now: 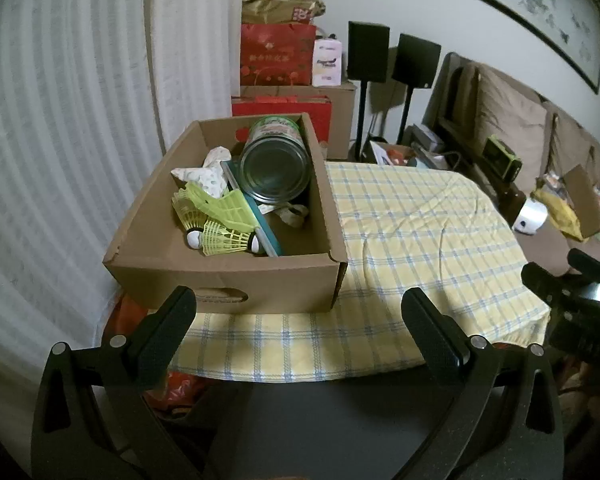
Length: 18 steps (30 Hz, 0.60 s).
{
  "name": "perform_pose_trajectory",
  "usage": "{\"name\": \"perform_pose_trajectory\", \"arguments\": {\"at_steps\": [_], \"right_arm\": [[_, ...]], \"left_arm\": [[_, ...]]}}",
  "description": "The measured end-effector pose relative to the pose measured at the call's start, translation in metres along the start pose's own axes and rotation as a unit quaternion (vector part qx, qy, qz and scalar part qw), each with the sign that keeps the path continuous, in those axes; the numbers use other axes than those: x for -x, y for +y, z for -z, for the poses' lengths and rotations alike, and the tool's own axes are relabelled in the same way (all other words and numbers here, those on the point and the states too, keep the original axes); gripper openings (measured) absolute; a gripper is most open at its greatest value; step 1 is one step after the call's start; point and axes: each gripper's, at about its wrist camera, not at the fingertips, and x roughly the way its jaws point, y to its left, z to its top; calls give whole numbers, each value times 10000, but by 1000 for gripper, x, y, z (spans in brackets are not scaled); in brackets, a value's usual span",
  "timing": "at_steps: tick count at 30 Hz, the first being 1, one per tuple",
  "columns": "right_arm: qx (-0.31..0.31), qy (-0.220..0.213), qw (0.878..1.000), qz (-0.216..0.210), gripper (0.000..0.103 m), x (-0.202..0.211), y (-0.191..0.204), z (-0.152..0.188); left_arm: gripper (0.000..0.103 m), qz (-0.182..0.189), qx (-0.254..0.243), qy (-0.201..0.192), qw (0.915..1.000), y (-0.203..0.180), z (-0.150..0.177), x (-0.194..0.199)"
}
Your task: Organize objects
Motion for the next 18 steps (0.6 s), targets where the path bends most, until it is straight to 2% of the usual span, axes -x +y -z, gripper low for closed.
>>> {"name": "perform_pose_trajectory", "arguments": {"at_steps": [18], "right_arm": [[-91, 34, 9999, -27, 101, 2, 0, 2]], "left_arm": [[103, -73, 6, 21, 10000, -5, 3, 0]]}}
